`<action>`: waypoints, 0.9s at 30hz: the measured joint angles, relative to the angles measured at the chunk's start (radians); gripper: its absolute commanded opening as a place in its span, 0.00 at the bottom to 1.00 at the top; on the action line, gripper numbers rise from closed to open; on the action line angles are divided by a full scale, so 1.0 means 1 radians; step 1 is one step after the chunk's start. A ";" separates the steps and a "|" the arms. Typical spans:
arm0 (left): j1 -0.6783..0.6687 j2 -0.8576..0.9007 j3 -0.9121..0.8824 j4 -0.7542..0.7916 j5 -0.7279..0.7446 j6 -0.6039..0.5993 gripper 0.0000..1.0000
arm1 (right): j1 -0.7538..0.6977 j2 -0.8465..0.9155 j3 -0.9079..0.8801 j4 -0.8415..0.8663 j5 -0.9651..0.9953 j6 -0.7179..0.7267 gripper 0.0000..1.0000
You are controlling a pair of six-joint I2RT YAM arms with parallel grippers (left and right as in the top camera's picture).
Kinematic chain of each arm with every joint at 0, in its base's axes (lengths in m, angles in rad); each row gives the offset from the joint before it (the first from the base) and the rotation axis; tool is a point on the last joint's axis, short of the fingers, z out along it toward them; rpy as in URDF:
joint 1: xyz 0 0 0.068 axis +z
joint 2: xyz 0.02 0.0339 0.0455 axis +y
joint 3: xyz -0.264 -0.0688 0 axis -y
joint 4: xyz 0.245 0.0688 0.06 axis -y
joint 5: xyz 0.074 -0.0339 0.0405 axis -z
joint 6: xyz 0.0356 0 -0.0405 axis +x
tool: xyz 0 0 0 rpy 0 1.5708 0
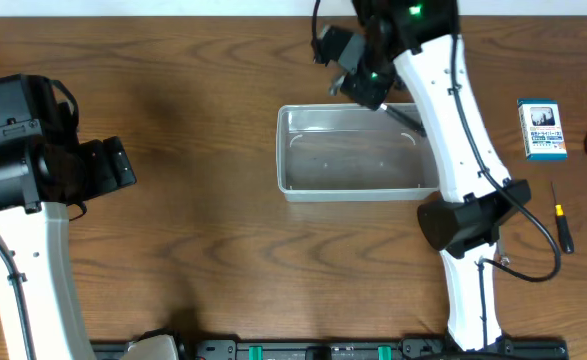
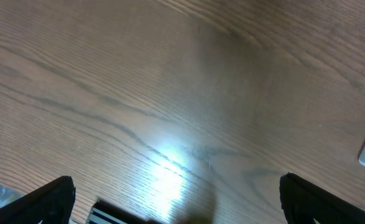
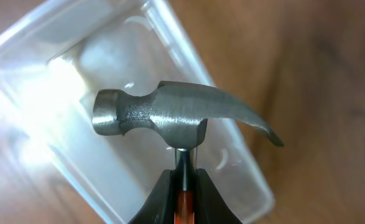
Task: Pack container
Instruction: 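Carry the hammer left and lower it into the container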
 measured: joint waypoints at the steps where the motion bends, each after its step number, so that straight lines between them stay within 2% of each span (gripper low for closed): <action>1: 0.000 0.000 0.000 0.000 0.000 0.000 0.98 | 0.001 0.000 -0.033 -0.001 -0.006 -0.008 0.07; 10: 0.000 0.000 0.000 0.000 0.000 0.000 0.98 | 0.025 0.000 -0.225 0.053 -0.030 -0.097 0.11; 18: 0.000 0.000 0.000 0.000 0.000 0.000 0.98 | 0.026 0.000 -0.275 0.062 -0.033 -0.180 0.17; 27: 0.000 0.000 0.000 0.000 0.000 0.000 0.98 | 0.026 0.000 -0.289 0.087 -0.045 -0.356 0.13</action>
